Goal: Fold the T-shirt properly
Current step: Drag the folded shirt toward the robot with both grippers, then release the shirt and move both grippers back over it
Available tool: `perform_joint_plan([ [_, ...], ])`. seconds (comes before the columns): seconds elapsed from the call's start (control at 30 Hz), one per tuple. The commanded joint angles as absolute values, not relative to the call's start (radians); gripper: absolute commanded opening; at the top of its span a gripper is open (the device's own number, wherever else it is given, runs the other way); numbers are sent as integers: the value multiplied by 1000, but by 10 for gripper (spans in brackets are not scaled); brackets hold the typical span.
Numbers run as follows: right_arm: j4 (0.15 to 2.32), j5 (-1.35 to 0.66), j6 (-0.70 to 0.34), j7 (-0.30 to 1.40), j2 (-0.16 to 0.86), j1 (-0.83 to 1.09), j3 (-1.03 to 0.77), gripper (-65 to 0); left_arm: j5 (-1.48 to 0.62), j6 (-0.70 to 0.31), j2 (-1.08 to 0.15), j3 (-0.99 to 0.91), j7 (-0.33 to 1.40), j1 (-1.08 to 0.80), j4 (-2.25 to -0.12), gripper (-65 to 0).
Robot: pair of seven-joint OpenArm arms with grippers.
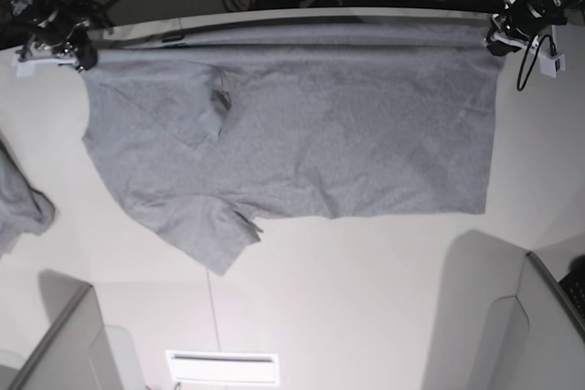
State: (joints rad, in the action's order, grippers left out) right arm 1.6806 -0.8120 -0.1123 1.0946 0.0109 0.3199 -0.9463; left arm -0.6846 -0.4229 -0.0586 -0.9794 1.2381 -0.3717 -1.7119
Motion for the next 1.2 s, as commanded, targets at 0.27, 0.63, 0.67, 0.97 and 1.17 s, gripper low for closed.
perform_joint_plan([
  [0.27, 1699, -817, -113, 1067, 30, 358, -955, -650, -682, -424, -77, -957, 1214, -424, -1715, -650],
  [0.63, 1758, -819, -113, 1075, 30, 404, -966, -389, -687, -423, -77, -1017, 1211, -466, -1716, -204],
  [0.67, 1784, -817, -113, 1063, 30, 407, -966, -389, -687, -423, -77, -1043, 1211, -463, -1718, -181],
  [0.97, 1896, -814, -114, 964, 97, 378, -868, -389, -690, -426, -88, -1205, 1211, -400, -1900, -207],
  [1.17, 1865, -814, -116, 957, 203, 289, -638, -650, -624, -424, -96, -1038, 1211, -237, -1900, -650],
])
